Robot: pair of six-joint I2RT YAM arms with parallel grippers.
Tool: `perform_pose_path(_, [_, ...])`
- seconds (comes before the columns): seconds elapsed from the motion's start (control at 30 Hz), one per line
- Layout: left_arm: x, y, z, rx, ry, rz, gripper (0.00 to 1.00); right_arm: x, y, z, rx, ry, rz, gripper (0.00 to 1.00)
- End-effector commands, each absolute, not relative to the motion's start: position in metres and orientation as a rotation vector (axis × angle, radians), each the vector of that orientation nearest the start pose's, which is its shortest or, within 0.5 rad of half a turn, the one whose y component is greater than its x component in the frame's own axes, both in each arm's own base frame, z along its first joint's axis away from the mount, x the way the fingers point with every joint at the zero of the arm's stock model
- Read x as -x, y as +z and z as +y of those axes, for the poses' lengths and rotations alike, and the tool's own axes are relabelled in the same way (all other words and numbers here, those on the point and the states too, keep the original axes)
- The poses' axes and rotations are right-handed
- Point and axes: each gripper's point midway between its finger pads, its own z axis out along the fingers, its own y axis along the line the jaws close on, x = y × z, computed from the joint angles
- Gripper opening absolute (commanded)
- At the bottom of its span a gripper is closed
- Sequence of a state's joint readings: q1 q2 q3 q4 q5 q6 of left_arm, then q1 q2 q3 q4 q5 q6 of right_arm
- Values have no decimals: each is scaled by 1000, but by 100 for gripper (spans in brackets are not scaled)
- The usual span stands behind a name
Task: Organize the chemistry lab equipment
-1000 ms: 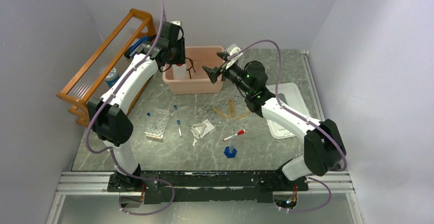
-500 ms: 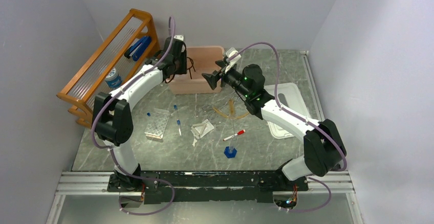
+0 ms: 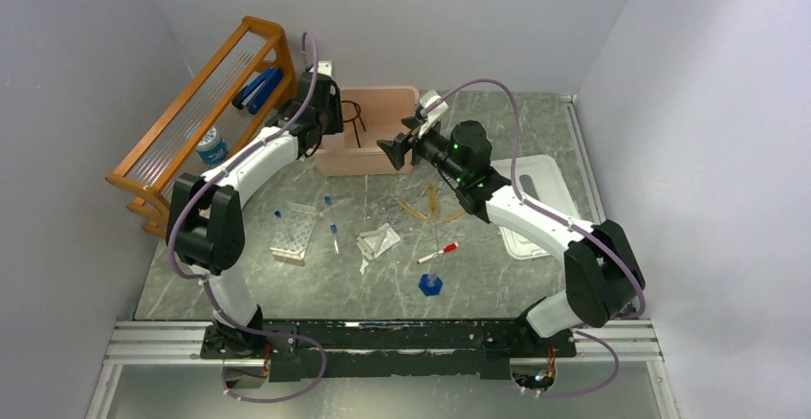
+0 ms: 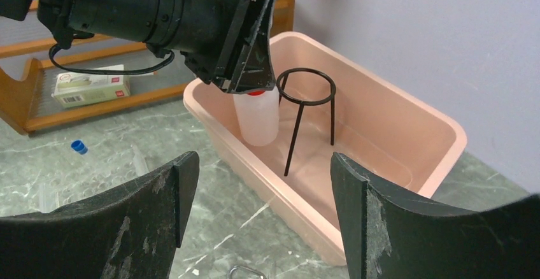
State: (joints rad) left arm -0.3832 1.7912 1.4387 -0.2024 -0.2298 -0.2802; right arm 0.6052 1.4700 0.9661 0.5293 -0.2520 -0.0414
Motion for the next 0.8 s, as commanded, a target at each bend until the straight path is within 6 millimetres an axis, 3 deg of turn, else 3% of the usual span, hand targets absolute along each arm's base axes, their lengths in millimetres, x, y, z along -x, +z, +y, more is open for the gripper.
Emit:
perform_pose_path(0.0, [-482,180,-161,75,-183,2114,17,-379,272,308,657,637,1458,78])
perform_pose_path(0.2, [-472,165,-162,66,-221,2145,17,-383,270,307,641,626,1489,78])
perform_pose_path(0.53, [-490,155,-164,32,-192,2115,20,-385,269,307,638,622,1508,78])
perform_pose_path(0.77, [-486,145,-161,66,-192,2151,33,-387,270,301,610,593,1525,78])
